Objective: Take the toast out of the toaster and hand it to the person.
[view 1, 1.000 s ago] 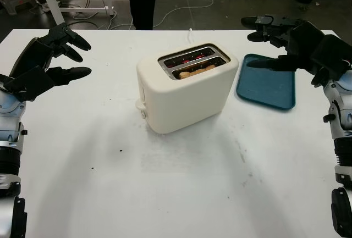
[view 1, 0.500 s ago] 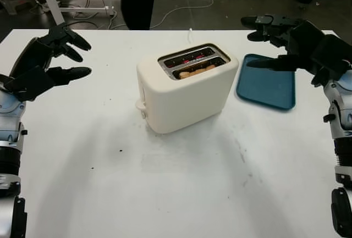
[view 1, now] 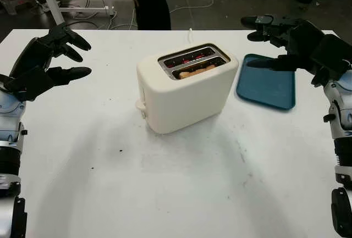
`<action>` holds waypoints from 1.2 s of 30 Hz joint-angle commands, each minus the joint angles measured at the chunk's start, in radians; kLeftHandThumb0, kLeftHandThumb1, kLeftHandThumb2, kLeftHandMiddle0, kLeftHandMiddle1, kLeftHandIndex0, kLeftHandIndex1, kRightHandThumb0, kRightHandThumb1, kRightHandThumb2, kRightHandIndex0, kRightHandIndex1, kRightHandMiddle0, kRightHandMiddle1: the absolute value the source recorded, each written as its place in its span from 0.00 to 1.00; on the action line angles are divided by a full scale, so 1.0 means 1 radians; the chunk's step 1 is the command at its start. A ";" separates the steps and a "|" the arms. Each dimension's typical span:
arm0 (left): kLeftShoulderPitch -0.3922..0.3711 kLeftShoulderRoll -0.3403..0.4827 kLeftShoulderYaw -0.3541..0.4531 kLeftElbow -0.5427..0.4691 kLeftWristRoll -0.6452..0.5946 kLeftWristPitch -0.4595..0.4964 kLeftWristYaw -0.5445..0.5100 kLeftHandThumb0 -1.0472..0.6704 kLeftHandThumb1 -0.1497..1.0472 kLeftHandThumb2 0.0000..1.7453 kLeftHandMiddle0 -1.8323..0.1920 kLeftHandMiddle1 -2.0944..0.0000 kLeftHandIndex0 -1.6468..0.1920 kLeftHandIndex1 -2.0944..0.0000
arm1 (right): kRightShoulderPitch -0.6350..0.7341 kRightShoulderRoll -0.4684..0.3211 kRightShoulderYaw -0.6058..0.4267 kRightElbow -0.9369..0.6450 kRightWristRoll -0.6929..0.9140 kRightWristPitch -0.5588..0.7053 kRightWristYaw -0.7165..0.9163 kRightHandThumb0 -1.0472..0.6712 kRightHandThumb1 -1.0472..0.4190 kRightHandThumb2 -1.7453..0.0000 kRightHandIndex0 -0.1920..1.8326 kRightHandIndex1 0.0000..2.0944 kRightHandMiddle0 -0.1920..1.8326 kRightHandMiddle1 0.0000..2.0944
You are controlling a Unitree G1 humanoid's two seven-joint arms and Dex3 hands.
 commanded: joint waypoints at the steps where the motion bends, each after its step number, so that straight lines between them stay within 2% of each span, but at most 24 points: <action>1: 0.008 -0.001 0.007 -0.009 -0.005 -0.002 0.004 0.00 0.89 0.06 0.80 0.28 0.78 0.33 | -0.003 0.006 0.002 -0.002 0.000 0.011 -0.005 0.22 0.24 1.00 0.10 0.39 0.32 0.00; 17: 0.007 -0.004 0.009 -0.008 -0.013 0.004 -0.001 0.00 0.89 0.05 0.79 0.28 0.78 0.34 | -0.001 0.005 -0.001 0.002 0.006 -0.006 0.002 0.25 0.24 1.00 0.10 0.39 0.32 0.00; 36: 0.004 -0.003 0.007 -0.003 -0.007 -0.005 0.002 0.00 0.89 0.06 0.79 0.28 0.78 0.34 | -0.004 0.006 0.001 -0.004 0.004 0.010 -0.002 0.23 0.24 1.00 0.10 0.39 0.32 0.00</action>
